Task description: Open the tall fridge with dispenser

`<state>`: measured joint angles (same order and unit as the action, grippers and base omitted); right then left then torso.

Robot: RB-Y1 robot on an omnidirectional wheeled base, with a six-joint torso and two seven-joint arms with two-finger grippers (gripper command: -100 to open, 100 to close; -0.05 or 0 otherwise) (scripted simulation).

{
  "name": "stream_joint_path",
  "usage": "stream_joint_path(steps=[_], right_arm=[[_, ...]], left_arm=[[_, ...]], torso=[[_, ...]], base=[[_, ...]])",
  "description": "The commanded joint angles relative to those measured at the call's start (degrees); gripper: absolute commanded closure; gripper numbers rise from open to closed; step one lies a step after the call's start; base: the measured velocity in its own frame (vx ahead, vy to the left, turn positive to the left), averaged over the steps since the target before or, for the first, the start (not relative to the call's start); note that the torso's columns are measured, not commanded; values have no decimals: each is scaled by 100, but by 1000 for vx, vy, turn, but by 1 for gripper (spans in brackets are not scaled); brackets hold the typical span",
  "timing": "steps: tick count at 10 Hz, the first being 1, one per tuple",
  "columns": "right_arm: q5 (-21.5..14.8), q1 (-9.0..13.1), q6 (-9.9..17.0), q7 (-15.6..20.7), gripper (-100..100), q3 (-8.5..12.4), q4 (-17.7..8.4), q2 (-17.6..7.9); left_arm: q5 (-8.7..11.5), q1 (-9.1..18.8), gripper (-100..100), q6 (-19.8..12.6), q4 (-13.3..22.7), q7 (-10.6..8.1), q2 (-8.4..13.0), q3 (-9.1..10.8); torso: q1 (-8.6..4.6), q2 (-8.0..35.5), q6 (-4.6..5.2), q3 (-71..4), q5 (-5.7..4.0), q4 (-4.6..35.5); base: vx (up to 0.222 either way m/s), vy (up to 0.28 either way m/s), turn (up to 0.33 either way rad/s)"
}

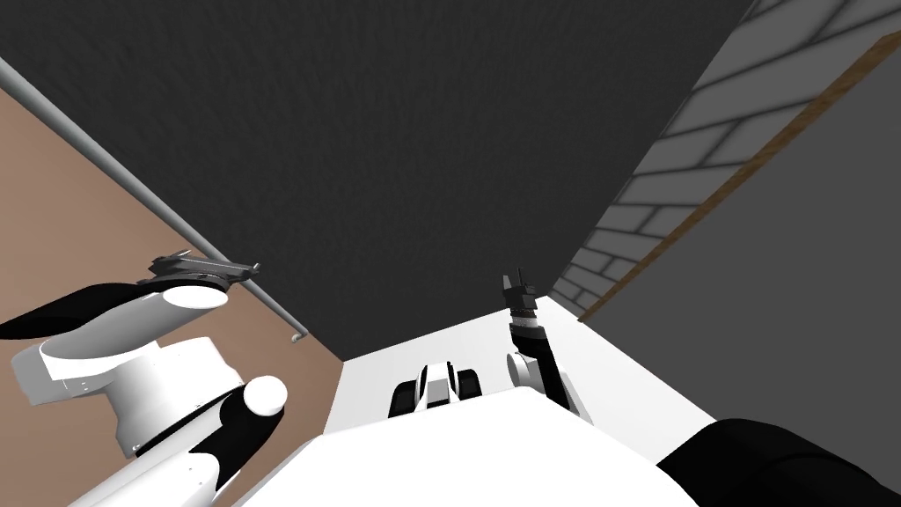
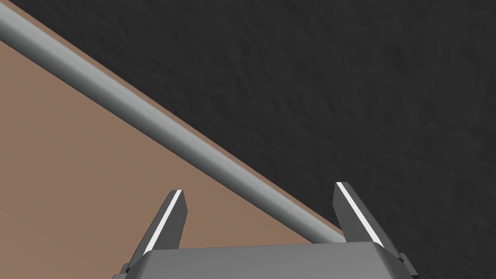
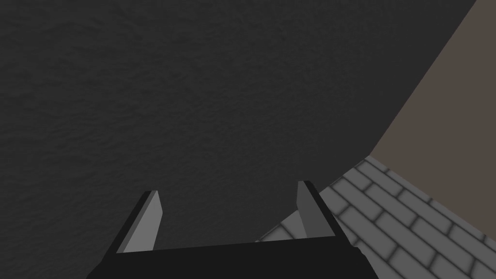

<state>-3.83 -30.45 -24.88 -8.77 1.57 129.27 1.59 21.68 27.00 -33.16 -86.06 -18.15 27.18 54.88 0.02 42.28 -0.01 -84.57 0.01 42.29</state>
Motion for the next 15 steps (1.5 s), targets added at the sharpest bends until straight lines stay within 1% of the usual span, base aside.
stream_joint_path(steps=[1, 2, 3, 4, 5, 6, 7, 8, 9, 10, 11, 12, 13, 14, 15], right_arm=[[0, 0, 0, 0, 0, 0, 0, 0], [0, 0, 0, 0, 0, -1, 0, 2], [0, 3, 0, 0, 0, -3, 0, 2], [0, 3, 0, 0, 0, -3, 0, 3], [0, 3, 0, 0, 0, -3, 0, 3], [0, 3, 0, 0, 0, -3, 0, 3], [0, 1, 0, 0, 0, -2, 0, 2], [0, 2, 0, 0, 0, -3, 0, 2], [0, 2, 0, 0, 0, -2, 0, 2], [0, 1, 0, 0, 0, -2, 0, 2], [0, 2, 0, 0, 0, -3, 0, 2], [0, 2, 0, 0, 0, -2, 0, 2], [0, 3, 0, 0, 0, -3, 0, 2], [0, 2, 0, 0, 0, -2, 0, 2], [0, 1, 0, 0, 0, -2, 0, 3]], left_arm=[[9, -18, -100, 69, 50, 5, -31, 3], [-278, 97, -100, 318, 344, -281, 179, -64], [-346, 97, -100, 318, 499, -365, 179, -64], [-584, 213, -100, 550, 654, -560, 390, -131], [-702, 213, -100, 550, 810, -715, 390, -131], [-702, 213, -100, 550, 941, -737, 390, -131], [-961, 329, -100, 782, 1124, -982, 601, -198], [-1057, 329, -100, 782, 1268, -1108, 601, -198], [-1057, 329, -100, 782, 1383, -1108, 601, -198], [-1313, 445, -100, 1013, 1572, -1367, 812, -265], [-1412, 445, -100, 1013, 1773, -1479, 812, -265], [-1630, 561, -100, 1245, 1956, -1658, 1023, -332], [-1767, 561, -100, 1245, 2087, -1819, 1023, -332], [-1768, 561, -100, 1245, 2254, -1850, 1023, -332], [-2010, 677, -100, 1477, 2507, -2083, 1234, -399]], torso=[[-7, -6, 1, -4, -2, -2], [-40, 7, 2, 3, -11, 1], [-43, 28, 12, 15, -18, 9], [-28, 17, 12, 9, -13, 6], [-12, 8, 6, 4, -7, 3], [1, -1, 0, -1, 0, -1], [7, -14, -3, -8, 3, -4], [2, -10, 5, -8, 0, -3], [2, -3, -1, -2, 1, -1], [3, -6, -7, -3, 4, -3], [6, 5, 1, 2, 3, 0], [2, 4, -1, 3, 2, 0], [0, 11, 1, 6, -1, 3], [-3, 4, -5, 3, -1, 2], [12, -10, -19, -4, 12, -6]], base=[[39, 87, -3], [-51, 37, -155], [-79, 17, -103], [-90, 5, -166], [-88, 9, -118], [-48, 9, 5], [-57, 9, -134], [-67, 18, -108], [-34, 15, -10], [-64, 18, -147], [-68, 15, -109], [-96, 15, -166], [-85, 9, -98], [-31, 1, -12], [-58, -3, -117]])
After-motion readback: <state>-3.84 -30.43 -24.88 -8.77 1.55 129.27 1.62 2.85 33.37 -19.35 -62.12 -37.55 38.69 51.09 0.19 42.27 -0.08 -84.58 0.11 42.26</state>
